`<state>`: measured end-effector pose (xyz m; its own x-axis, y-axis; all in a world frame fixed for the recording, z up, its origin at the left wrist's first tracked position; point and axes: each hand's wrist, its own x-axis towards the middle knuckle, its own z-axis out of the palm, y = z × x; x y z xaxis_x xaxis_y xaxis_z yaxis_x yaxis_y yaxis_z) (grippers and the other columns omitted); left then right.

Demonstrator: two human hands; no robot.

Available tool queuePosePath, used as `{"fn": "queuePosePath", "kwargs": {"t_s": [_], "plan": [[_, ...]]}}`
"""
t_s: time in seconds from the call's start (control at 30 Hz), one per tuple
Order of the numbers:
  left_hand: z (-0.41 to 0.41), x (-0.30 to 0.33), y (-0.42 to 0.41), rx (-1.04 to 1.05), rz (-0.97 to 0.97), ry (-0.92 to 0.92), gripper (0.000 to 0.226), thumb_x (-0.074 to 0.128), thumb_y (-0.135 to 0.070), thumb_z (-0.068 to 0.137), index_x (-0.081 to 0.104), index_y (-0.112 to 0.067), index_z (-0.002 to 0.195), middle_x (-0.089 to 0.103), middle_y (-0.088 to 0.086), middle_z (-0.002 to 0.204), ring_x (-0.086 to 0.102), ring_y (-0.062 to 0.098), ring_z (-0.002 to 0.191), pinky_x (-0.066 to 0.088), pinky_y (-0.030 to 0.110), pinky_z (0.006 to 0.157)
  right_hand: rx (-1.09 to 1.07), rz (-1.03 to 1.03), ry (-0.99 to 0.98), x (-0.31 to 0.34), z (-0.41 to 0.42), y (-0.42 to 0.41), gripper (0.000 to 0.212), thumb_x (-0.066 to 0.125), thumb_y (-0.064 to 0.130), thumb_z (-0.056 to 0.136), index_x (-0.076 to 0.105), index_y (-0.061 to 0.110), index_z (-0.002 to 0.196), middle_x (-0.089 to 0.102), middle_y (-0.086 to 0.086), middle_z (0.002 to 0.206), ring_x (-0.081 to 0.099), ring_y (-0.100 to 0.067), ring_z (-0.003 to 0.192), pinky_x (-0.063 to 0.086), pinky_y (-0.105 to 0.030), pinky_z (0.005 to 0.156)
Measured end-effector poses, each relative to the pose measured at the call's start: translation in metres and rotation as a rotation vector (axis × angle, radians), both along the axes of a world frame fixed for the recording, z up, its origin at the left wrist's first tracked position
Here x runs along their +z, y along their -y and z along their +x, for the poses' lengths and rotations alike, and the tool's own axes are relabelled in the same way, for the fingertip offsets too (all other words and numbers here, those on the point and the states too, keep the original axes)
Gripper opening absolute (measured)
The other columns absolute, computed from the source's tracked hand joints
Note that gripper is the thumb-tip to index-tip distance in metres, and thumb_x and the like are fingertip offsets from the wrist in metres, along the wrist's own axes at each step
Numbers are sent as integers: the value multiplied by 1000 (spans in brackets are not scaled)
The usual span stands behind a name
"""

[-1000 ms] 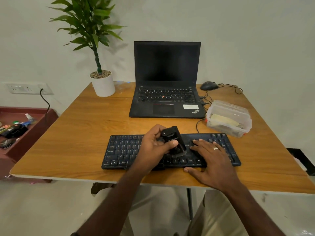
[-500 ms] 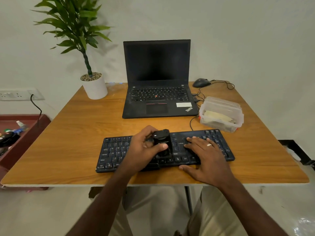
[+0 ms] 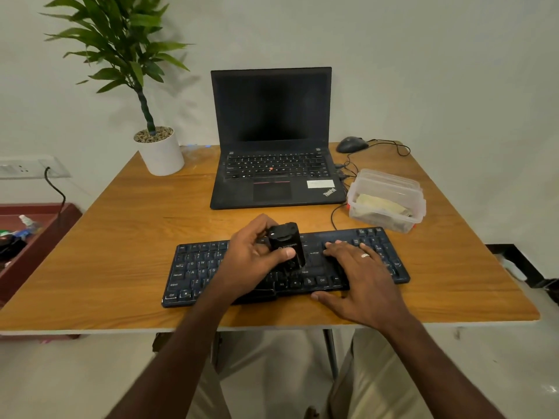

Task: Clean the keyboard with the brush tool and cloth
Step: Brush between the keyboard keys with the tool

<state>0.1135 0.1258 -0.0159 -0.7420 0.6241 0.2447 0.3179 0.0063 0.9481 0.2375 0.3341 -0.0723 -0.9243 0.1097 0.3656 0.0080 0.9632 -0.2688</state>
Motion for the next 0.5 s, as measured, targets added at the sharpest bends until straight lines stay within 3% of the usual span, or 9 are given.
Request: {"fn": "queuePosePath", "kwargs": {"t_s": [0.1, 0.17, 0.27, 0.37, 0.43, 0.5], "plan": [[-1, 2, -10, -70, -56, 5, 27, 77, -1, 83, 54, -8, 97, 65, 13, 98, 73, 25, 90, 62, 39, 74, -6, 12, 2, -1, 0, 0, 84, 60, 80, 75, 50, 24, 136, 58, -1, 140, 50, -18, 134, 27, -47, 119], [5, -1, -22, -80, -45, 16, 28, 77, 0, 83, 53, -7, 97, 65, 13, 98, 74, 25, 88, 63, 40, 71, -5, 12, 5, -2, 0, 0, 84, 59, 80, 76, 49, 23, 137, 58, -1, 140, 50, -18, 134, 27, -48, 119], [17, -10, -36, -49, 58, 70, 29, 75, 2, 84, 49, -4, 94, 62, 13, 92, 70, 27, 80, 62, 43, 68, -20, 1, 18, -1, 0, 0, 90, 58, 81, 75, 47, 19, 140, 59, -3, 138, 52, -19, 132, 28, -47, 120], [15, -10, -31, 7, 136, 127, 28, 73, 4, 85, 46, -2, 93, 59, 27, 99, 68, 41, 89, 62, 52, 74, -25, -22, 12, 0, -1, 1, 94, 59, 82, 73, 44, 19, 141, 60, -3, 137, 53, -19, 130, 27, -46, 120], [6, -5, -22, 25, 95, 110, 29, 72, 6, 85, 44, 3, 93, 57, 32, 105, 70, 42, 89, 63, 41, 67, -35, -46, 32, 1, -1, 0, 96, 59, 84, 71, 42, 22, 142, 59, -1, 138, 54, -17, 129, 24, -44, 122], [-2, 1, -14, 8, 35, 90, 29, 72, 7, 84, 45, 3, 93, 57, 31, 107, 73, 32, 83, 60, 29, 63, -40, -64, 45, 2, -2, 0, 97, 59, 85, 70, 40, 25, 143, 59, 1, 138, 56, -16, 126, 21, -43, 123]]}}
